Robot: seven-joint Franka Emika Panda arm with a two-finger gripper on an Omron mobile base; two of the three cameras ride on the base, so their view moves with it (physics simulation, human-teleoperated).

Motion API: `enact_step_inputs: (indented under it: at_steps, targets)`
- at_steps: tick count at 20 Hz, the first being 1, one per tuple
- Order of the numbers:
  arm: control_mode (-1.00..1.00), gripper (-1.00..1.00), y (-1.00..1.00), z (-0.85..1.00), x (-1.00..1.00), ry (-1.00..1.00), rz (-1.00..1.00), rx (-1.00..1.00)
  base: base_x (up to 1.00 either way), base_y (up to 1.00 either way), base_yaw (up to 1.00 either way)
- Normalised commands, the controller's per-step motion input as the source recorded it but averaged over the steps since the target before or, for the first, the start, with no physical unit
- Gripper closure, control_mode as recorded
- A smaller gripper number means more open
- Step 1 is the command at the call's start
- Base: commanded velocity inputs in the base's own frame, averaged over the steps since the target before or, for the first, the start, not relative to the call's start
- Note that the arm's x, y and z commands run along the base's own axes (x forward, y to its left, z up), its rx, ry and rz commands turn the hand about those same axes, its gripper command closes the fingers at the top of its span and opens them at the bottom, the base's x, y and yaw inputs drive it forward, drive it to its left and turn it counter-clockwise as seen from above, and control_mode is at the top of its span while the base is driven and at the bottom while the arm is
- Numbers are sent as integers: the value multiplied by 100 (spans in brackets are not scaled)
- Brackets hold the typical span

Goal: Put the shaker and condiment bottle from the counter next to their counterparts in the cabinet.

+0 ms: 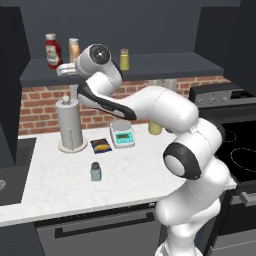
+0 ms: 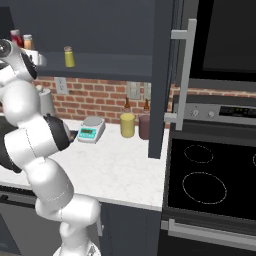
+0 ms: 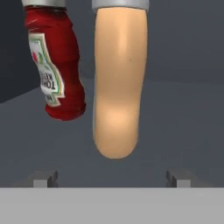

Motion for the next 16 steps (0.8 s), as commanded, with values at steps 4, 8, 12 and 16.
enact_step_inputs:
  at_steps: [4, 8, 12, 16]
  targets:
    - [-100, -100, 0, 0, -56, 1, 0, 6, 0, 0, 0]
    - [-100, -100, 0, 0, -72, 5, 0, 9, 0, 0, 0]
    - [-100, -100, 0, 0, -72, 6, 0, 7, 0, 0, 0]
    - [-100, -100, -13, -16, -45, 7, 0, 1, 0, 0, 0]
